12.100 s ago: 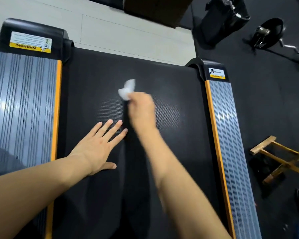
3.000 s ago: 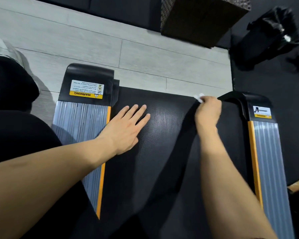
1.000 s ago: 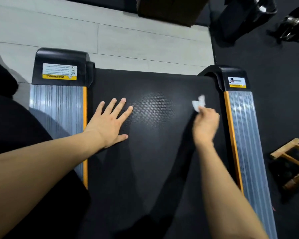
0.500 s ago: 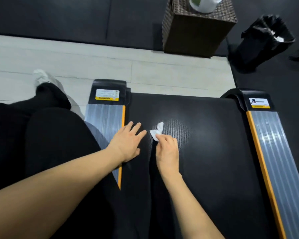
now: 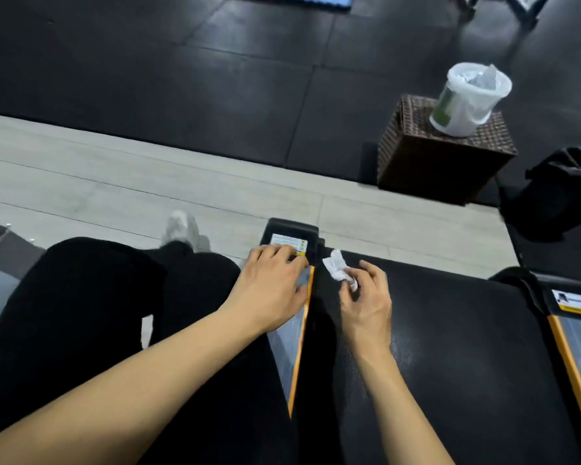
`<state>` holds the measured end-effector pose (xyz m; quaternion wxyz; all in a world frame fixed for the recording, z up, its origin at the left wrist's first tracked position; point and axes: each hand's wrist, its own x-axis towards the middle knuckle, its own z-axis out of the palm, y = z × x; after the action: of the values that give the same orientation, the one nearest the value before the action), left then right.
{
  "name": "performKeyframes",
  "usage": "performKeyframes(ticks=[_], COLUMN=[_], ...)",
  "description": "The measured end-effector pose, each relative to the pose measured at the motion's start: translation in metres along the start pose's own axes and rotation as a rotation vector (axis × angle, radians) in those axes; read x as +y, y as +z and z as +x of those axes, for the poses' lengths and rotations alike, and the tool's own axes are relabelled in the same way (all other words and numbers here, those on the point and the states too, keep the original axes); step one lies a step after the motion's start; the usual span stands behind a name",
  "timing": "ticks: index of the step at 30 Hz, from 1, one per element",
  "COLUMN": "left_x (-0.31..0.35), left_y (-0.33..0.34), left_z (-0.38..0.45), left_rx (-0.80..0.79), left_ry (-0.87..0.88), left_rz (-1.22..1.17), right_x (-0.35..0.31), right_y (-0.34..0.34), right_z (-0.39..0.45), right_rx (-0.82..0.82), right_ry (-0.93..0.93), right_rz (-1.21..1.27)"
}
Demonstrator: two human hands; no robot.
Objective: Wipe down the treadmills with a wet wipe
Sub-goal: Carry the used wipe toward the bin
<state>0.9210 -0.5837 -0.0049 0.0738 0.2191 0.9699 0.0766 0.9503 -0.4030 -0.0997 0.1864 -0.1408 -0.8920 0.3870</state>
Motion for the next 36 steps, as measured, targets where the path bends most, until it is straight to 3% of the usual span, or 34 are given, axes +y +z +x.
performKeyframes(ticks=[11, 22, 27, 30, 36], left_x=[-0.112, -0.285, -0.330, -0.339, -0.328], left_y=[-0.098, -0.187, -0.246, -0.296, -0.421], left_z=[0.028, 0.119, 0.128, 0.135, 0.156], left_rx=[0.136, 0.231, 0.275, 0.221, 0.161], left_ry=[-0.140, 0.004, -0.028, -0.017, 0.026], left_rz=[-0.024, -0.098, -0.068, -0.073, -0.058], right_x=[-0.133, -0.279, -0.365, -0.408, -0.499], right_y=[0.055, 0.145, 0.141, 0.127, 0.055], right_z=[0.079, 0.189, 0.226, 0.247, 0.299], right_rx=[0.017, -0.004, -0.014, -0.029, -0.042], right_ry=[-0.279, -0.324, -0.331, -0.279, -0.154], right_rz=[-0.041, -0.227, -0.217, -0.201, -0.161])
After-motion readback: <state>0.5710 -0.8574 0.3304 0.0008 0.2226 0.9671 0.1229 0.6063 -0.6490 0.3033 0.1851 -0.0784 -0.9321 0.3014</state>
